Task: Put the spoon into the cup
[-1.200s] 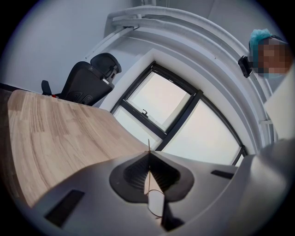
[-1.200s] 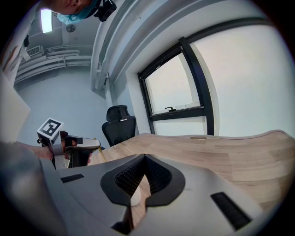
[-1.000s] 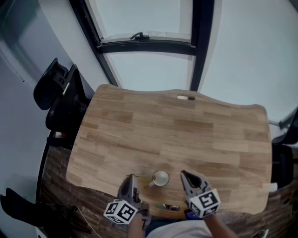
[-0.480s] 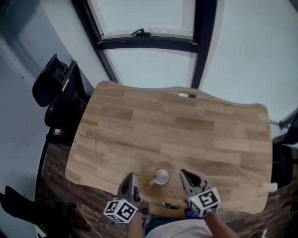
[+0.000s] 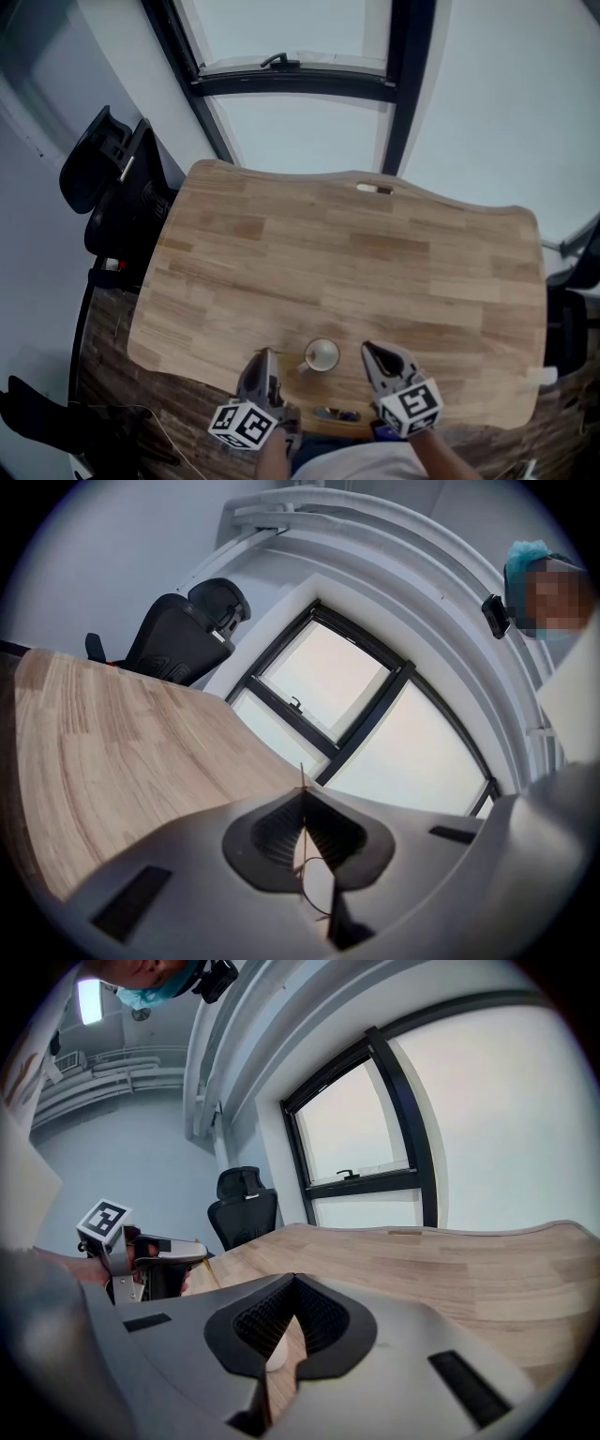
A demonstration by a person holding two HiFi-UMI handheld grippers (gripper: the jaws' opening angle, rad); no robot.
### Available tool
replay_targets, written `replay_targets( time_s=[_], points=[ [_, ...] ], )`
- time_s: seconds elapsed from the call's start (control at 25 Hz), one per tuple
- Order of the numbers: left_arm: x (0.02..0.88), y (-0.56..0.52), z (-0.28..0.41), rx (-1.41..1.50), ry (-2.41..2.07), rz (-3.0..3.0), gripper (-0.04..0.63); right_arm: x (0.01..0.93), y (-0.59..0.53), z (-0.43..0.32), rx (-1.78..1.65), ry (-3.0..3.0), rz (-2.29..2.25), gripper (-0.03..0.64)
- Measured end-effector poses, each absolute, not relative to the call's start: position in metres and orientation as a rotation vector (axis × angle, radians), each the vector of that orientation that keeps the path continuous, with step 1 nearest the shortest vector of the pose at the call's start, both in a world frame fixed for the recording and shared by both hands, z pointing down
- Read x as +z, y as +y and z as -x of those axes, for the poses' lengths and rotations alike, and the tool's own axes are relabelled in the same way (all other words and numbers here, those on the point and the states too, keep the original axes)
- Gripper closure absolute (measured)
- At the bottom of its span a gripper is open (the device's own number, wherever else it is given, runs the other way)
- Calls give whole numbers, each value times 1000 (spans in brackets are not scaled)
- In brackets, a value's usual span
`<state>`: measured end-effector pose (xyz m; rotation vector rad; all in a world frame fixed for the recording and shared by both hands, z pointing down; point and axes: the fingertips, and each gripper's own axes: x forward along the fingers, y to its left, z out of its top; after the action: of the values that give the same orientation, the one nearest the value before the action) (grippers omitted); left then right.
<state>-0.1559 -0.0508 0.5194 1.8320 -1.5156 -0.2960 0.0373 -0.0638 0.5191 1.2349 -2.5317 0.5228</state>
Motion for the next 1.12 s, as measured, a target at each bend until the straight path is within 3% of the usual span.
replay_targets(
  time_s=[1.12],
  points=[
    [532, -49, 148, -302, -1495, -1824, 592, 539, -50, -44, 568, -2466, -1190, 620]
  ],
)
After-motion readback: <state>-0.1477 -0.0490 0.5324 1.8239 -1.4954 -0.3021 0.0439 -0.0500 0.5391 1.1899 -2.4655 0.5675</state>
